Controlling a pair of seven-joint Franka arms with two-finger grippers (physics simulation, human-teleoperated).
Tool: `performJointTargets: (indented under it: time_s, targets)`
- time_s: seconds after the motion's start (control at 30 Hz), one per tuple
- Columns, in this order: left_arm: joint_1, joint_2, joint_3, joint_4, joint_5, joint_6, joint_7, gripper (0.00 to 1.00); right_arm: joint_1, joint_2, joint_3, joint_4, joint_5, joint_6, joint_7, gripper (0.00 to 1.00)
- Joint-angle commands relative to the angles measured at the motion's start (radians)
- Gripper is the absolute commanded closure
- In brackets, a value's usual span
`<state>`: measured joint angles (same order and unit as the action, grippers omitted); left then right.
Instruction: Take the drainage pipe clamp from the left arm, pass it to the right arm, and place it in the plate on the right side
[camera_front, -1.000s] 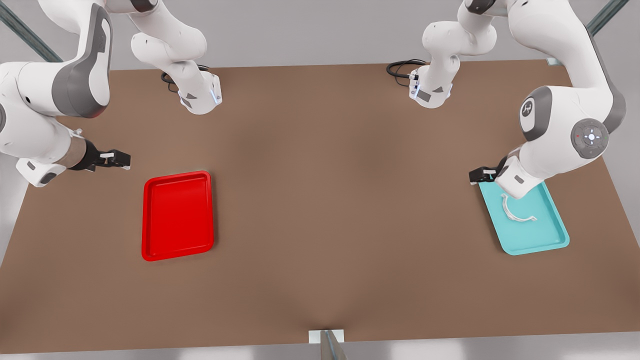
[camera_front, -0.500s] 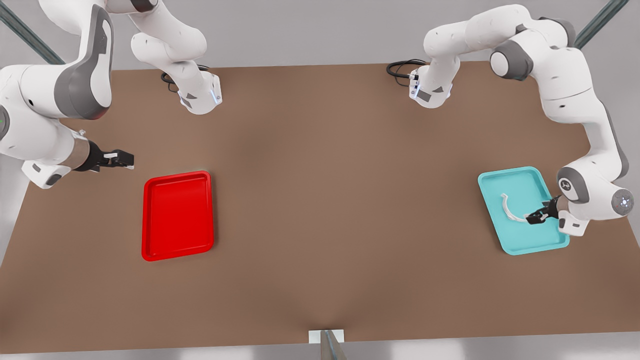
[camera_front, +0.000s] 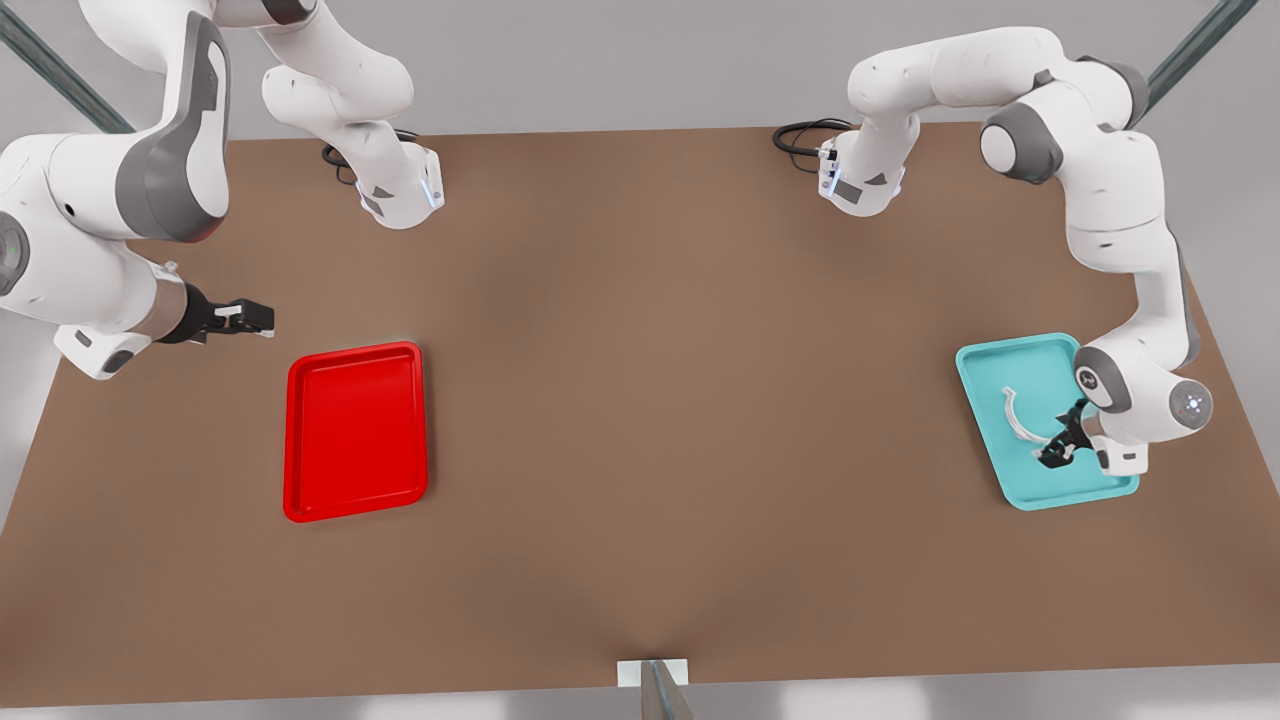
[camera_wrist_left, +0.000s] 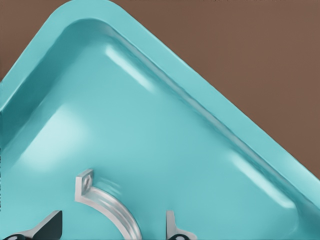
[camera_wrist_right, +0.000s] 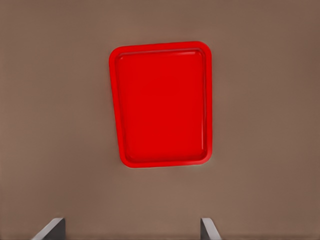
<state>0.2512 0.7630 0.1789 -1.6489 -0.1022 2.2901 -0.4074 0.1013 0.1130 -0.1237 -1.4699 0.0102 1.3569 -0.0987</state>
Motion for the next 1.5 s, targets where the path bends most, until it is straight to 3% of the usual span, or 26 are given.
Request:
performJointTargets:
  time_s: [0.0,0.03,0.07,0.13,0.37,0.57,1.07,1.17,1.27,1.4,1.47]
  targets:
    - [0.005,0.012,-0.004,0.001,0.002,0.046,-0.33,0.02,0.0,-0.001,-0.001,-0.001,0.001,-0.005,-0.006,0.0]
    - [0.013,0.018,-0.018,0.0,0.002,0.068,-0.346,0.12,0.0,-0.001,-0.001,-0.001,0.001,-0.005,-0.006,0.0]
    - [0.014,0.015,-0.021,0.0,0.002,0.061,-0.355,0.31,0.0,-0.001,-0.001,-0.001,0.001,-0.005,-0.006,0.0]
    - [0.014,0.01,-0.021,0.001,0.002,0.039,-0.353,0.4,0.0,-0.001,-0.001,-0.001,0.001,-0.005,-0.006,0.0]
    - [0.017,-0.007,-0.021,0.006,0.007,0.022,-0.35,0.47,0.0,-0.001,-0.001,-0.006,0.001,-0.007,-0.006,0.0]
    - [0.017,-0.013,-0.019,0.007,0.006,0.02,-0.352,0.63,0.0,-0.001,0.001,-0.007,0.001,-0.013,-0.013,0.0]
    - [0.014,-0.011,-0.019,0.006,0.006,-0.026,-0.35,0.62,0.006,-0.003,0.001,-0.027,-0.001,-0.018,-0.013,0.0]
    - [0.013,-0.021,-0.018,0.007,0.004,-0.038,-0.35,0.79,0.006,-0.003,0.001,-0.029,-0.001,-0.018,-0.013,0.0]
    - [0.011,-0.059,-0.018,0.006,0.006,-0.046,-0.35,0.79,0.008,-0.003,0.001,-0.035,-0.001,-0.018,-0.013,0.0]
    - [-0.069,-0.174,-0.018,0.009,0.002,-0.193,-0.357,0.79,0.011,-0.003,0.001,-0.035,-0.001,-0.018,-0.013,0.0]
    - [-0.162,-0.191,-0.021,0.107,-0.001,-0.377,-0.477,0.79,0.015,-0.003,0.001,-0.035,0.001,-0.018,-0.013,0.0]
